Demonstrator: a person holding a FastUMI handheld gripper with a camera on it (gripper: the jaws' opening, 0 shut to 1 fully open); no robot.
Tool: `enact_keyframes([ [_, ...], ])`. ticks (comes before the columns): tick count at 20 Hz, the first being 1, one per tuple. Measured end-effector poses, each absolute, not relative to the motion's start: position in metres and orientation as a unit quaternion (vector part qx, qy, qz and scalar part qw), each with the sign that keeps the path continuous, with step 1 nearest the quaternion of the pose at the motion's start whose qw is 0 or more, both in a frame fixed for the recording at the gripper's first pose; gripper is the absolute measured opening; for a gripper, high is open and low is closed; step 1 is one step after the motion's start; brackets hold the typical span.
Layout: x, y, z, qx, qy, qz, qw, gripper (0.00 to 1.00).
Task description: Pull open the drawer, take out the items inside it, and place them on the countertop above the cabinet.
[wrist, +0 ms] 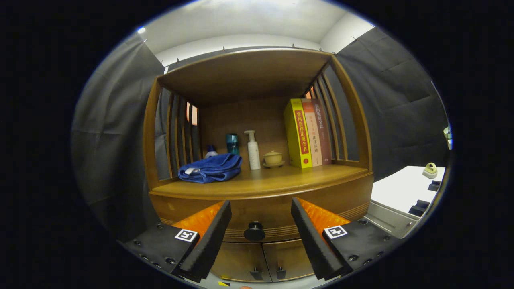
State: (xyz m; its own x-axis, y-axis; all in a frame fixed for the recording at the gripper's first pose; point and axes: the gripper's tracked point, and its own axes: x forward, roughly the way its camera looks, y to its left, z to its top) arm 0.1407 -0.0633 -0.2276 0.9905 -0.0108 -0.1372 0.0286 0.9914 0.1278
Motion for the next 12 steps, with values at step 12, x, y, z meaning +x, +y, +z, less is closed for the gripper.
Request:
enact_keyframes([
  [12,0.169,-0.048,-0.307,0.004,0.113,-0.013,0.993,0.89],
])
